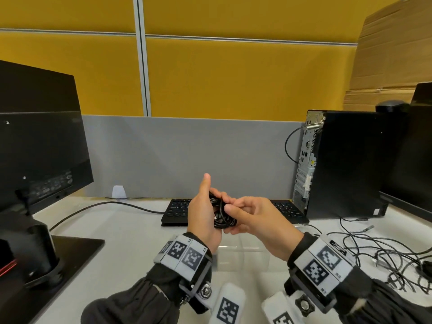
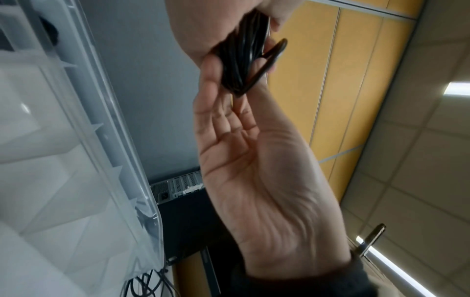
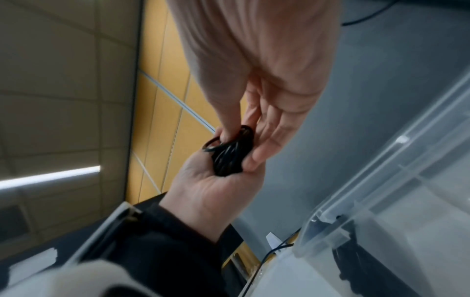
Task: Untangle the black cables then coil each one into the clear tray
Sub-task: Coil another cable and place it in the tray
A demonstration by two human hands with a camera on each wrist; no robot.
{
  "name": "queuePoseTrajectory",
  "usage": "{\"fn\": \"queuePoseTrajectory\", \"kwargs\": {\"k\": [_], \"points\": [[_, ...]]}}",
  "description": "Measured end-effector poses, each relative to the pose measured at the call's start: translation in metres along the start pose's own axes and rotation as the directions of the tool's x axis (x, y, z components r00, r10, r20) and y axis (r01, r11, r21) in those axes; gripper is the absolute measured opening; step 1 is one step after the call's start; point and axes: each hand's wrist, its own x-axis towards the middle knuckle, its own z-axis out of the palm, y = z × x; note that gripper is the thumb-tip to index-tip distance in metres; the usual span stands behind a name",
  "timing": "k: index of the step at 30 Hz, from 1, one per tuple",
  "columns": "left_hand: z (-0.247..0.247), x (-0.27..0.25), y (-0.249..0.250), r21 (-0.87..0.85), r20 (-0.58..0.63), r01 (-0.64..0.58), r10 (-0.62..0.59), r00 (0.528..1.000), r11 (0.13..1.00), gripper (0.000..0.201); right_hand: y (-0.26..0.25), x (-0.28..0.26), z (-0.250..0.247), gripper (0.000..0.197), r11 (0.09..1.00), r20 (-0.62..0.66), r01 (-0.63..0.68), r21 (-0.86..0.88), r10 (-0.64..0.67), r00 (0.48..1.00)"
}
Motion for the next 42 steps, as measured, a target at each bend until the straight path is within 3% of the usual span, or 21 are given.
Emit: {"fn": "queuePoseTrajectory", "kwargs": {"k": [5,10,12,14,16,18,19,21,23,26,29,31,34,36,39,42], "points": [[-0.001,-0.004,0.003,-0.051,0.001,0.047,-0.047,0.999,0.998,0.055,-0.001,-0.005,0.001,0.016,0.998,0.010,-0.010,-0.065,0.011,1.000],[-0.007,-0.006,0.000,-0.083,0.002,0.063,-0.063,0.998,0.995,0.055,0.002,-0.005,0.004,0.009,0.994,0.010,-0.012,-0.113,0.013,1.000],[-0.010,-0.006,-0.002,-0.015,0.027,0.048,-0.048,0.998,0.999,0.053,0.003,-0.004,0.002,0.009,0.990,0.027,-0.024,-0.137,0.028,0.999],[-0.016,-0.002,0.000,0.192,0.071,-0.048,0.034,0.997,0.980,0.048,0.005,0.002,-0.005,0.008,0.982,0.027,-0.037,-0.187,0.043,0.999],[-0.026,0.003,0.005,0.467,0.122,-0.158,0.114,0.986,0.870,0.038,0.010,0.014,-0.017,0.011,0.930,-0.017,0.001,-0.367,-0.008,1.000],[-0.042,0.009,0.011,0.697,0.153,-0.202,0.133,0.979,0.688,0.022,0.010,0.027,-0.032,0.013,0.768,-0.005,0.072,-0.637,-0.097,0.995],[-0.051,0.011,0.012,0.783,0.174,-0.208,0.115,0.978,0.586,0.015,0.008,0.032,-0.036,0.011,0.668,0.063,0.102,-0.738,-0.082,0.995],[-0.064,0.011,0.012,0.907,0.207,-0.193,0.001,0.978,0.375,0.012,0.004,0.043,-0.036,0.006,0.483,0.229,0.162,-0.861,0.082,0.970],[-0.070,0.011,0.007,0.959,0.229,-0.202,-0.119,0.966,0.200,0.026,0.004,0.052,-0.027,0.005,0.322,0.298,0.207,-0.924,0.264,0.917],[-0.069,0.013,0.002,0.967,0.254,-0.240,-0.234,0.938,0.090,0.039,0.007,0.063,-0.008,0.014,0.125,0.308,0.281,-0.951,0.406,0.860],[-0.071,0.016,0.000,0.952,0.287,-0.305,-0.308,0.907,-0.013,0.039,0.015,0.072,0.008,0.022,-0.031,0.323,0.382,-0.924,0.475,0.819],[-0.073,0.017,-0.001,0.943,0.308,-0.332,-0.309,0.900,-0.027,0.037,0.023,0.075,0.017,0.022,-0.112,0.308,0.410,-0.905,0.491,0.815],[-0.075,0.018,-0.004,0.938,0.335,-0.347,-0.278,0.900,0.009,0.031,0.031,0.077,0.022,0.024,-0.153,0.283,0.399,-0.904,0.487,0.826],[-0.076,0.019,-0.004,0.929,0.352,-0.370,-0.284,0.892,-0.012,0.031,0.033,0.079,0.021,0.022,-0.147,0.290,0.400,-0.905,0.477,0.830],[-0.077,0.019,-0.004,0.902,0.373,-0.423,-0.328,0.868,-0.092,0.030,0.037,0.080,0.015,0.020,-0.094,0.312,0.389,-0.916,0.442,0.841],[-0.073,0.017,-0.007,0.840,0.381,-0.491,-0.393,0.837,-0.231,0.030,0.043,0.078,0.009,0.024,-0.012,0.306,0.341,-0.940,0.408,0.860]]}}
